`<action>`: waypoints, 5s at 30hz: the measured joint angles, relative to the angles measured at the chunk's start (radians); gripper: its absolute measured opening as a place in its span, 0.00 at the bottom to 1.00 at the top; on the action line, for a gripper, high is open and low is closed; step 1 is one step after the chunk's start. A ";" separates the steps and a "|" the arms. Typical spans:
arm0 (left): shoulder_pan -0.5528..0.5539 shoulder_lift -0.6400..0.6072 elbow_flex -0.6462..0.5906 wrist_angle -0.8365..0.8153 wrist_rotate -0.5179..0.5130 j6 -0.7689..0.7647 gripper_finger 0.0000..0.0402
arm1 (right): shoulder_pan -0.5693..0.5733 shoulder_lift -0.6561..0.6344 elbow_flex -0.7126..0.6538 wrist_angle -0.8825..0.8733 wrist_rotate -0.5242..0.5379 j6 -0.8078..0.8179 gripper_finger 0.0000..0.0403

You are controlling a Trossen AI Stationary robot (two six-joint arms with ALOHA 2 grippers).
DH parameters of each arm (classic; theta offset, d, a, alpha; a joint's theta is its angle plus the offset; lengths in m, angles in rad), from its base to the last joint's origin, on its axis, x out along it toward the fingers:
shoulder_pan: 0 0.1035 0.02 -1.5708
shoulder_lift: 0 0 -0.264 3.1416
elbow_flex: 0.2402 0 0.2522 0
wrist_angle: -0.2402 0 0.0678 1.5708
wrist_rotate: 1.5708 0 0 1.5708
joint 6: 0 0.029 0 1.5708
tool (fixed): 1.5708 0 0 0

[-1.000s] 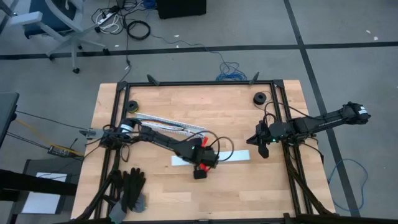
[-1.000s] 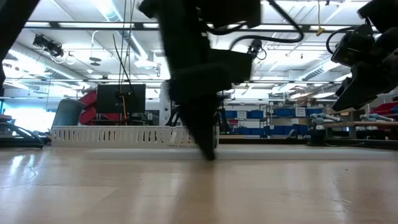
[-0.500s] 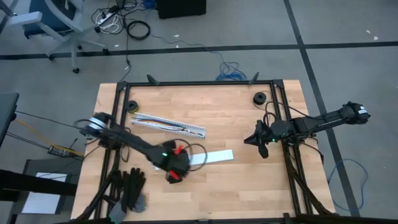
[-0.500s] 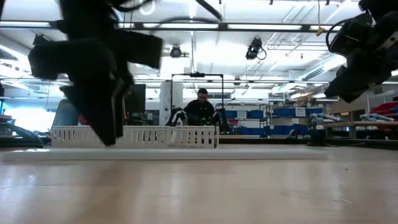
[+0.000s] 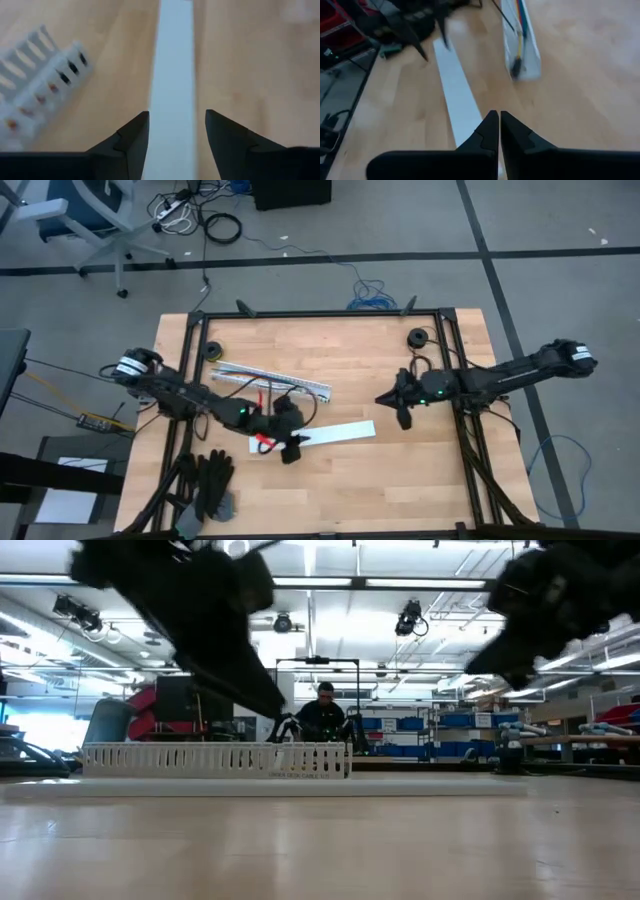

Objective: Ziptie cables
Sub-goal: Close the white cable duct

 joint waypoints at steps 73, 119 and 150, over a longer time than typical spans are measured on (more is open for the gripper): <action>0.114 -0.022 -0.015 -0.108 0.274 0.212 0.04 | -0.082 0.639 0.554 -0.184 -0.133 -0.086 0.00; -0.045 -0.496 -0.244 -0.255 -0.066 0.022 0.45 | -0.076 0.593 0.554 -0.143 0.102 -0.412 0.30; -0.203 -0.494 -0.409 0.181 -0.209 -0.051 0.45 | -0.057 1.031 0.812 -0.356 0.419 -0.795 0.28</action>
